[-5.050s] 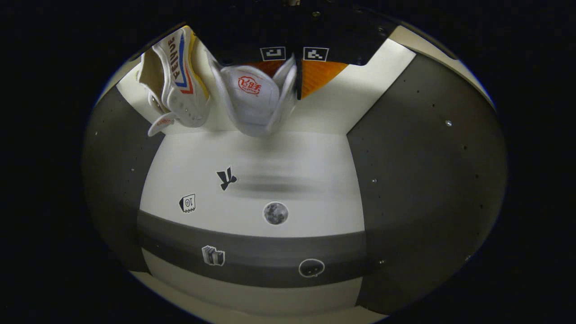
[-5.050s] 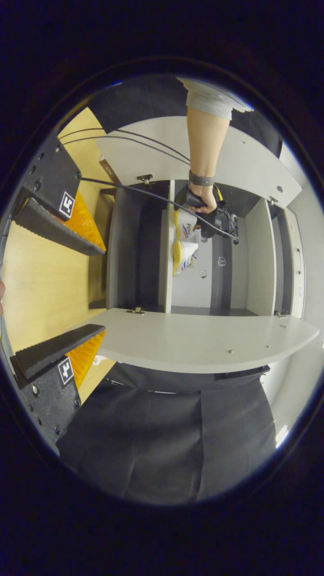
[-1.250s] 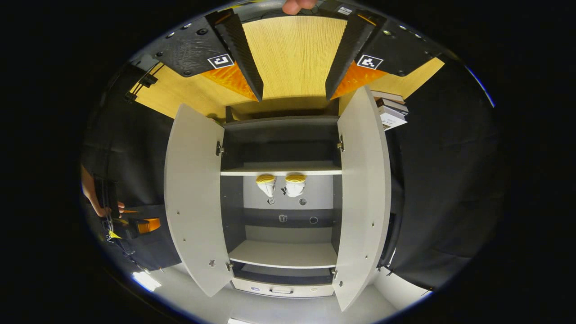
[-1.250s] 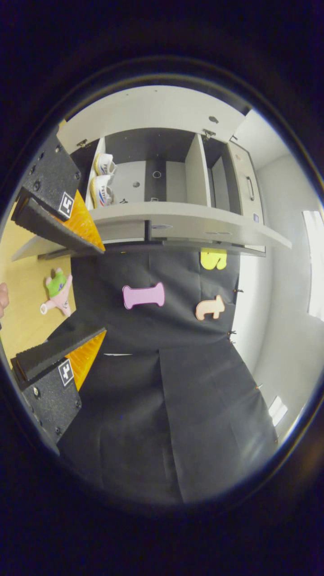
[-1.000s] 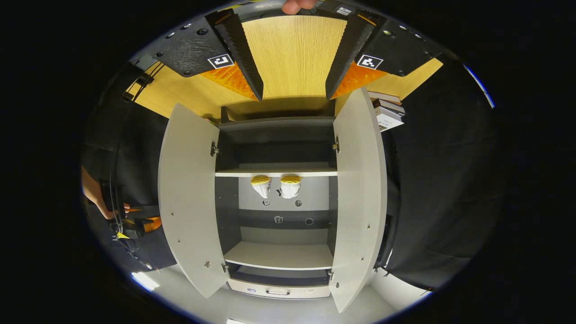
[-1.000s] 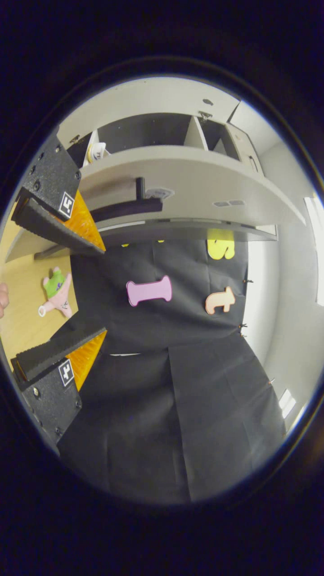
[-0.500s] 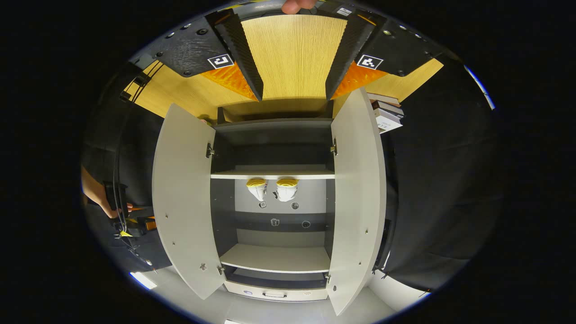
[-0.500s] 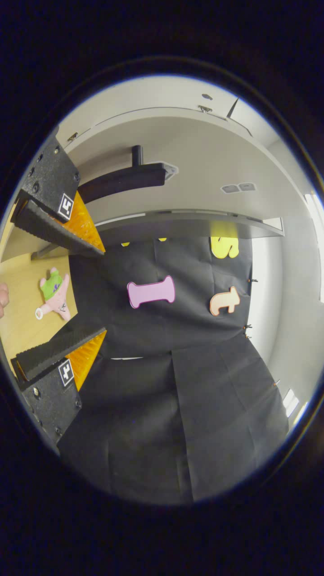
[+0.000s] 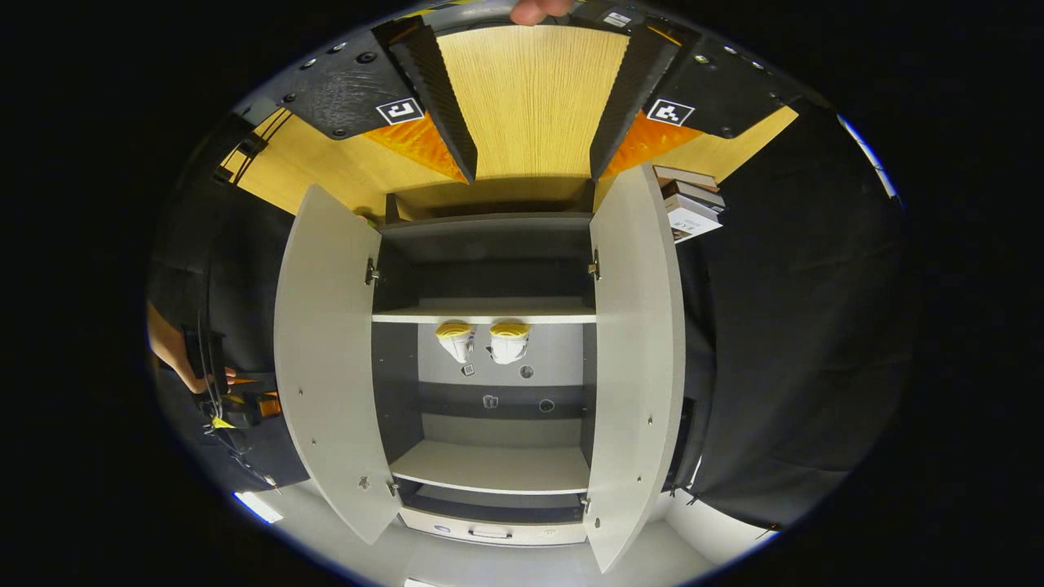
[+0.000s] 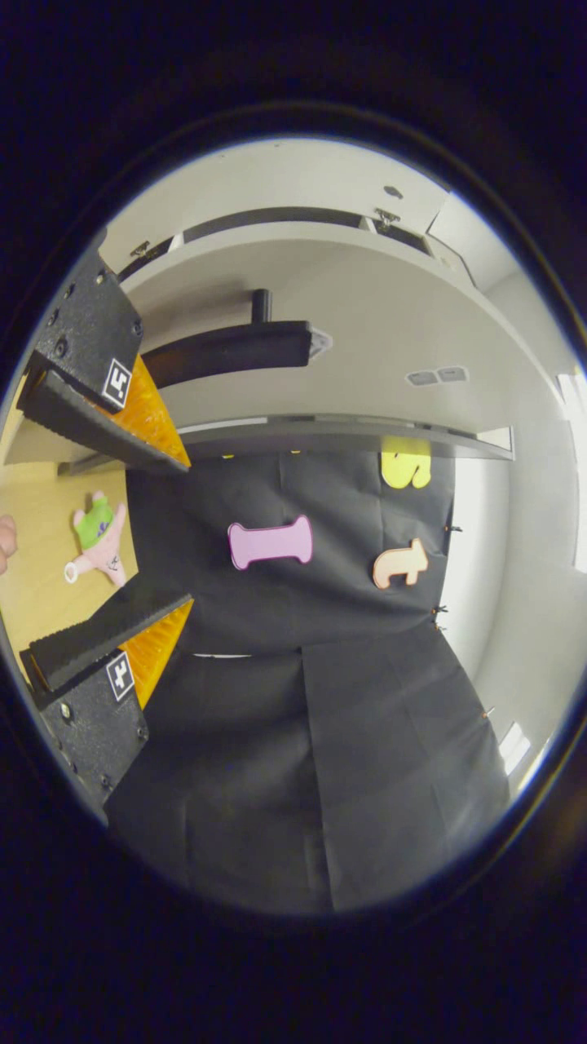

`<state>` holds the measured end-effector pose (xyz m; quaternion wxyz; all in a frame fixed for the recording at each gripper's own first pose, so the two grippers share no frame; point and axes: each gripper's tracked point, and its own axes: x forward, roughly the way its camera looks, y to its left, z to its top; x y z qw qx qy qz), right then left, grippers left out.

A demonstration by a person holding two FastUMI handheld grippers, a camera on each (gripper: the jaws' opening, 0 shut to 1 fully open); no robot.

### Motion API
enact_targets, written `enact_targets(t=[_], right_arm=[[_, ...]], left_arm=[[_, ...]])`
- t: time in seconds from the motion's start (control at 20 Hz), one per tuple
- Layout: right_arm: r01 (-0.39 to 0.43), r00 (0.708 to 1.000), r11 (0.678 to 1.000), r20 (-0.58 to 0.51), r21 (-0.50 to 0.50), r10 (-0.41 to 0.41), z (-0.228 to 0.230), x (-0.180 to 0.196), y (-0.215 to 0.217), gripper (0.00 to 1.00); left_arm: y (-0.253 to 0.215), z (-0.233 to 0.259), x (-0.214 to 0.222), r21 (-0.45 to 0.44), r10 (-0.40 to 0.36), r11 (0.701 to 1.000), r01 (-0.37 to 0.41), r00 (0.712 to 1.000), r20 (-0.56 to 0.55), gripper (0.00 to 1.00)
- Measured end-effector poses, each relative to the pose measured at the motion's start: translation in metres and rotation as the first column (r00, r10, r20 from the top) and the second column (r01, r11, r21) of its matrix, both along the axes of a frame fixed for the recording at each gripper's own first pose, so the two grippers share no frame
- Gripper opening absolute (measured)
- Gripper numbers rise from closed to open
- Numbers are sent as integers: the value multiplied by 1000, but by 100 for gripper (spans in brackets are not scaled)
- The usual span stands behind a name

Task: Grab one shoe with the right hand and put it into the shoe cabinet, grab the other shoe with the left hand and put it into the shoe cabinet; then close the right door with the right hand and the left door with the left hand.

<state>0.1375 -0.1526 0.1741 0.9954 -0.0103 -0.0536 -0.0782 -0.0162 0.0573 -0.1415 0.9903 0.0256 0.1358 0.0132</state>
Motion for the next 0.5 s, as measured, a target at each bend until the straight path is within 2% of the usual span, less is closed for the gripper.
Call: enact_targets(t=[0.3,0.5], right_arm=[[-36,999,999,1,-16,36,-13,-5,42,93],[-101,995,995,-8,-3,101,-18,0,79,94]], left_arm=[[-1,2,2,-3,-24,1000,24,1000,6,84],[3,4,3,2,-22,1000,22,1000,13,84]])
